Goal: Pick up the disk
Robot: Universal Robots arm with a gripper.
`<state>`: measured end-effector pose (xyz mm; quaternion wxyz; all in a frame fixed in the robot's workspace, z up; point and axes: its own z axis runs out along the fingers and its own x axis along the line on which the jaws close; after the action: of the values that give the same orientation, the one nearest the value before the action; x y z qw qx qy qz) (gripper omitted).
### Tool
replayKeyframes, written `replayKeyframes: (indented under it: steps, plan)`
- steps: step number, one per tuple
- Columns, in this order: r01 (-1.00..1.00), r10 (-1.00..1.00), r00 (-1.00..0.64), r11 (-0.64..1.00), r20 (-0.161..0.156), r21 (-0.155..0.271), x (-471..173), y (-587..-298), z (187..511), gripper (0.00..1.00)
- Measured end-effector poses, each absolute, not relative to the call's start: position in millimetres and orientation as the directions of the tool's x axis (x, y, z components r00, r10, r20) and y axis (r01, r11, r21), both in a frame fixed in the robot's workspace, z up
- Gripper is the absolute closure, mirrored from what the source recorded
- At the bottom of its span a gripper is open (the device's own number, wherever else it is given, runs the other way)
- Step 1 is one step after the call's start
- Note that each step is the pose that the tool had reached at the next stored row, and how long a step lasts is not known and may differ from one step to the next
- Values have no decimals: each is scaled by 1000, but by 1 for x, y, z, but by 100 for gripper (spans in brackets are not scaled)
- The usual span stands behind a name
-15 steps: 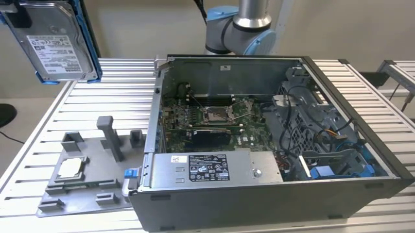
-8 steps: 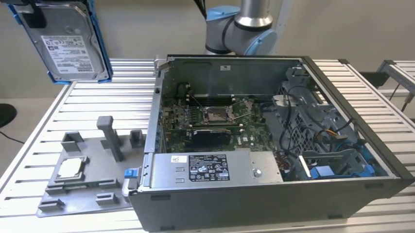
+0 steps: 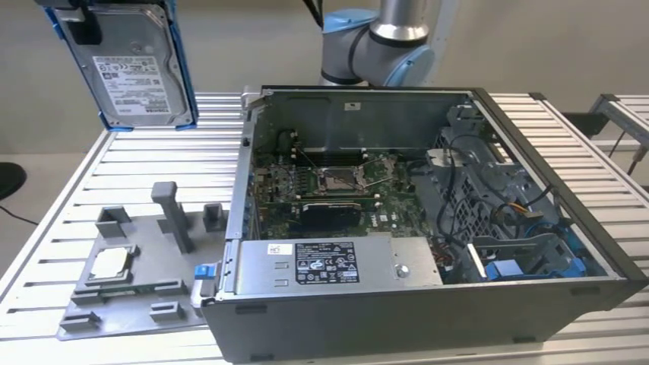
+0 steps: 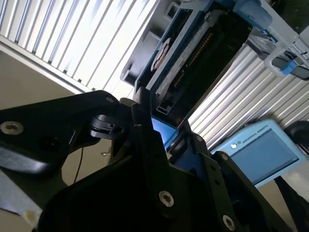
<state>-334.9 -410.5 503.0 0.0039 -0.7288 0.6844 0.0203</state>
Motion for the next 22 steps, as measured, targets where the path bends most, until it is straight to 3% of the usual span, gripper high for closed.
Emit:
replayKeyframes:
  steps: [22]
  plan:
    - [-997,-997,62,-63,-36,33,-246,-417,503,100]
